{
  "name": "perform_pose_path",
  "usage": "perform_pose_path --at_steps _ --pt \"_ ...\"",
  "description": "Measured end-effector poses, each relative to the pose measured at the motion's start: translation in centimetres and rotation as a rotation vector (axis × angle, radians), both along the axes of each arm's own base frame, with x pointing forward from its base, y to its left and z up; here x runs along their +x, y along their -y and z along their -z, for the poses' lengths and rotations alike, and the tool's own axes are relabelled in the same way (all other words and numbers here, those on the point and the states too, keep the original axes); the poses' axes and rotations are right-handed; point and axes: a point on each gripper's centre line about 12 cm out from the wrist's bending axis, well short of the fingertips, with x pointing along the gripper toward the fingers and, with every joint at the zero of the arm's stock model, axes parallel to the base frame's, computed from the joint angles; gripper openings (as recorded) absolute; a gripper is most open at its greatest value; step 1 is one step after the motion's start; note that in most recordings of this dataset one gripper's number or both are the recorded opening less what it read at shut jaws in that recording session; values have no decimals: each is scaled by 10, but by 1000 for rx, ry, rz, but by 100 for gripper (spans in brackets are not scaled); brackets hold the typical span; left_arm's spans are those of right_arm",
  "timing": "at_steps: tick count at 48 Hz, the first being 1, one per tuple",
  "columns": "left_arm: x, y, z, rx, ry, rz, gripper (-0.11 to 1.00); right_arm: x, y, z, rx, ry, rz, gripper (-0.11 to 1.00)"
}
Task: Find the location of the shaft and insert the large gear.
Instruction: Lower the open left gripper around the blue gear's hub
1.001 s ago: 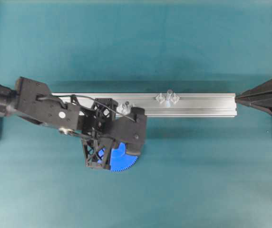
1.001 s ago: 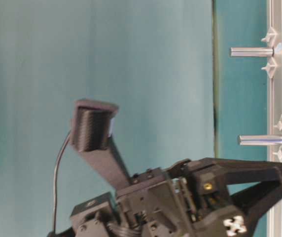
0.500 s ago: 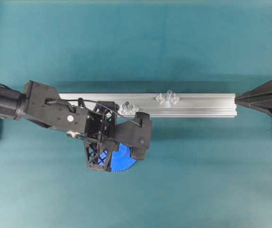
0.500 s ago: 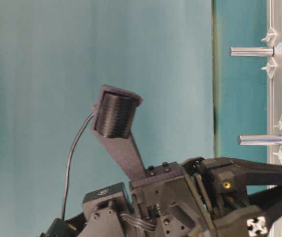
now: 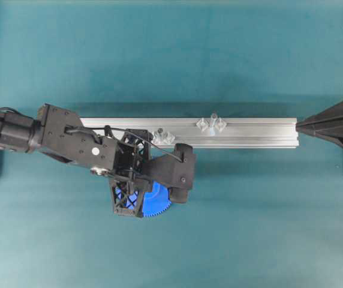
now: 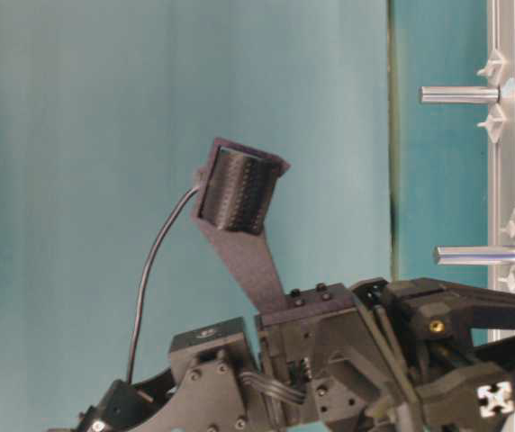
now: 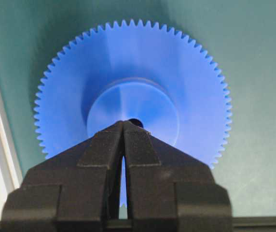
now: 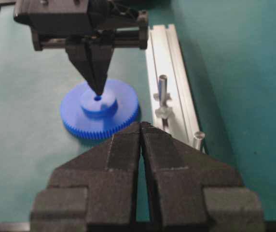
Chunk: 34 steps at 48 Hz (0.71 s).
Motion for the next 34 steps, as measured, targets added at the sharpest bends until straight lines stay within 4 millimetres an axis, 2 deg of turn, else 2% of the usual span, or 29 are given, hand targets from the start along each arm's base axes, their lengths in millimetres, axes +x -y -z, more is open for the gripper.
perform_pose_path --at_steps 26,31,34 --pt "-1 0 0 5 -35 -1 1 0 0 0 2 0 2 6" --pt "-3 0 2 3 -49 -9 6 0 0 0 2 0 0 6" --pt "-2 0 2 2 -49 -16 13 0 0 0 0 0 0 6"
